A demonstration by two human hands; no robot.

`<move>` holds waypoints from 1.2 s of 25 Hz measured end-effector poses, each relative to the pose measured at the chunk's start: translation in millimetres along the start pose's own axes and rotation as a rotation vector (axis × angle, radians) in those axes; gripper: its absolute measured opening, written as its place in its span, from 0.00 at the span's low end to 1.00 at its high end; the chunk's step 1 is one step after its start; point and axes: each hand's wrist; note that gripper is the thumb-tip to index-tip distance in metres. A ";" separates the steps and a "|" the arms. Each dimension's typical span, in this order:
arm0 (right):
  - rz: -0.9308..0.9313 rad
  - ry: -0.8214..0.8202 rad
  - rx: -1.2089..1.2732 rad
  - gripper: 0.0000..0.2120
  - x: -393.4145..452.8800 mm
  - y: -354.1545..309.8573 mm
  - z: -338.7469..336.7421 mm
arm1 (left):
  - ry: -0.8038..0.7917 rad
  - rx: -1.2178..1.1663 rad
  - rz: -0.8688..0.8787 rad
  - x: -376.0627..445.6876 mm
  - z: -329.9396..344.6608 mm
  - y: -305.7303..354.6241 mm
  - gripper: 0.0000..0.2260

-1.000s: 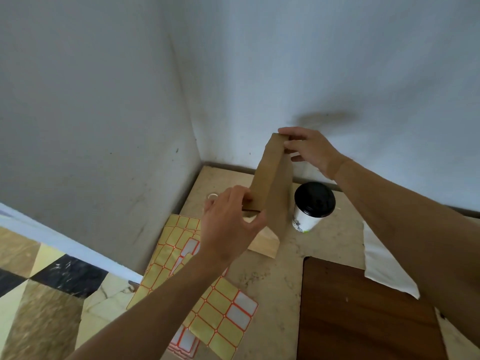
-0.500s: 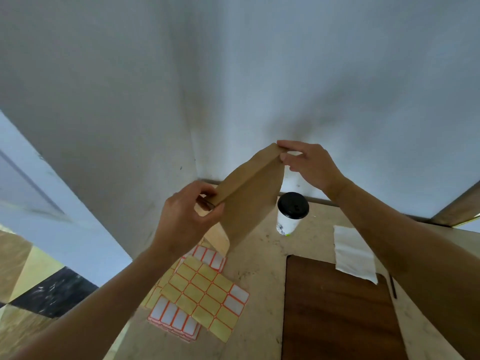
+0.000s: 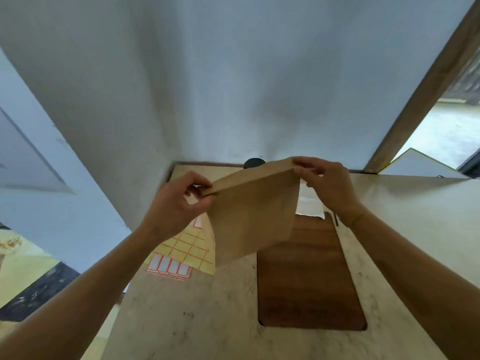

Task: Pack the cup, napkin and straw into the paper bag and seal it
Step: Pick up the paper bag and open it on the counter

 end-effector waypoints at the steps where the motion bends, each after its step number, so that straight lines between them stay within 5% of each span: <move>1: 0.027 0.008 0.001 0.12 -21.6 6.3 -10.0 | -0.017 -0.020 0.004 -9.1 9.5 5.7 0.10; 13: 0.213 0.058 0.038 0.13 -209.2 79.9 -103.1 | -0.285 0.030 0.013 -106.5 120.1 65.0 0.15; 30: 0.232 -0.191 -0.027 0.25 -269.1 81.7 -99.6 | -0.370 0.113 -0.003 -168.1 135.5 52.9 0.23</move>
Point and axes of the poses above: each hand's wrist, its own x-axis towards the middle knuckle, its own z-axis out of the palm, y = z × x, and after that the axes turned 5 degrees about -z, right-handed
